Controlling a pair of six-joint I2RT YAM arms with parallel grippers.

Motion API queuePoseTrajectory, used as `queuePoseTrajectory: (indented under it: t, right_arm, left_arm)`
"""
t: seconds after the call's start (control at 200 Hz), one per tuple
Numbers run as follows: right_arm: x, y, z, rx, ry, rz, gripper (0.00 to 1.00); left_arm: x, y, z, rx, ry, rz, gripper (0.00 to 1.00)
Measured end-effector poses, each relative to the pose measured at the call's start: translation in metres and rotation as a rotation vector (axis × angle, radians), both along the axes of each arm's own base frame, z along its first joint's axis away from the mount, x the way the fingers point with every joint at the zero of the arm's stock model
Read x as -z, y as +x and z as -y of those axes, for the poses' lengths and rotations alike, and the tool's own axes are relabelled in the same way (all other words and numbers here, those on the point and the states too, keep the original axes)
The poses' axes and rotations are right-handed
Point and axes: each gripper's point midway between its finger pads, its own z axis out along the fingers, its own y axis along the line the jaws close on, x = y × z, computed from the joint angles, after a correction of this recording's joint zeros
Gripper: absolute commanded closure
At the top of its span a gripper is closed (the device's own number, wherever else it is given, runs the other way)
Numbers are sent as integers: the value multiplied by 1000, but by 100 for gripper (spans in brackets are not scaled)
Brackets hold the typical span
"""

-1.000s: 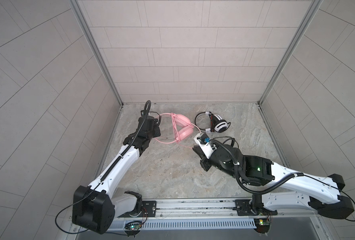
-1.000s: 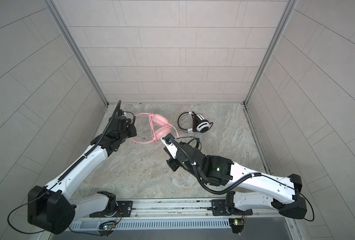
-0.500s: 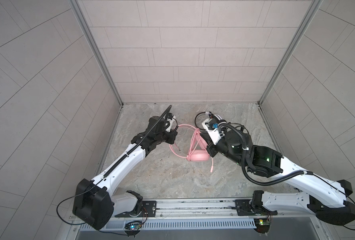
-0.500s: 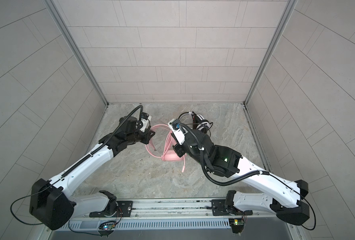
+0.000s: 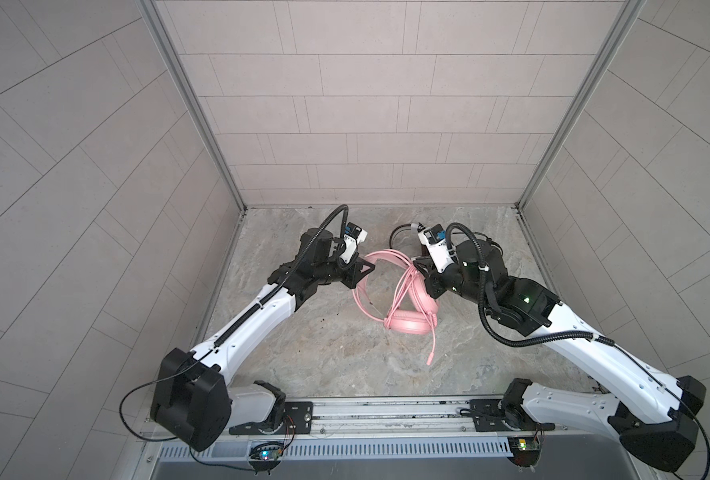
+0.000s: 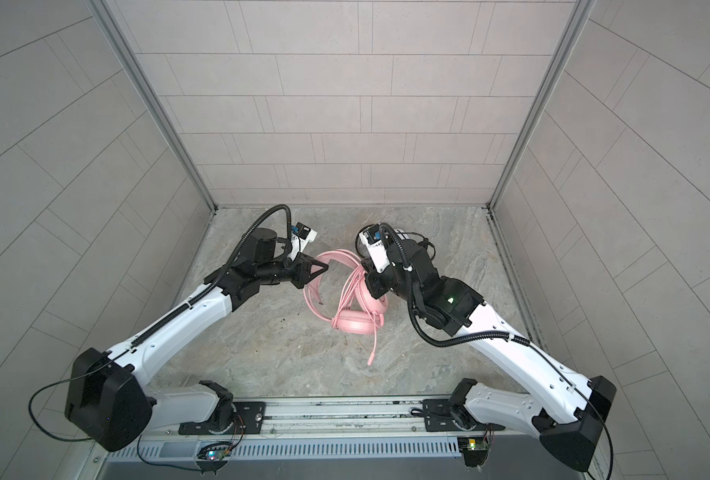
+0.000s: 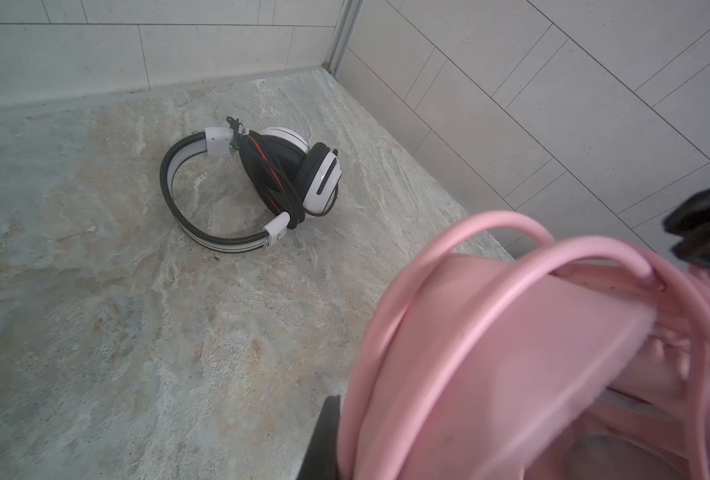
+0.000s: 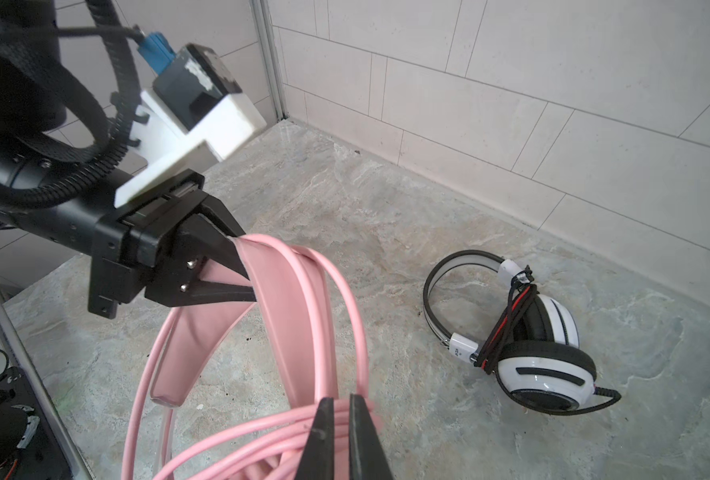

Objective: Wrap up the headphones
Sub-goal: 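Lower the wrapped pink headset onto the table with the left gripper while right gripper withdraws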

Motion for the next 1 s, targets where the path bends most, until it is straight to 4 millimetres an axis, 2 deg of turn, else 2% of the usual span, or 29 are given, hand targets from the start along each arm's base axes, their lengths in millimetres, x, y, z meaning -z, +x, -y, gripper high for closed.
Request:
queuePoseTrajectory:
  t: [0.17,0.365,0.58,0.806,1.001]
  right_arm:
    - [7,5,0,7,51,-19,76]
    - [8,4,1,14,89,-15,71]
    - [6,2,7,37,117,-8,49]
    - [7,-1,17,58,123,-11,42]
    - [23,-9,25,64,95,-44,42]
  left_arm:
    - [4,-6,7,54,-24,-37,100]
    - [3,-9,8,73,-35,-42,100]
    - [4,-6,4,58,-34,-43,100]
    - [14,10,-17,-40,8,-66,100]
    - [31,37,-46,-202,53,-119,100]
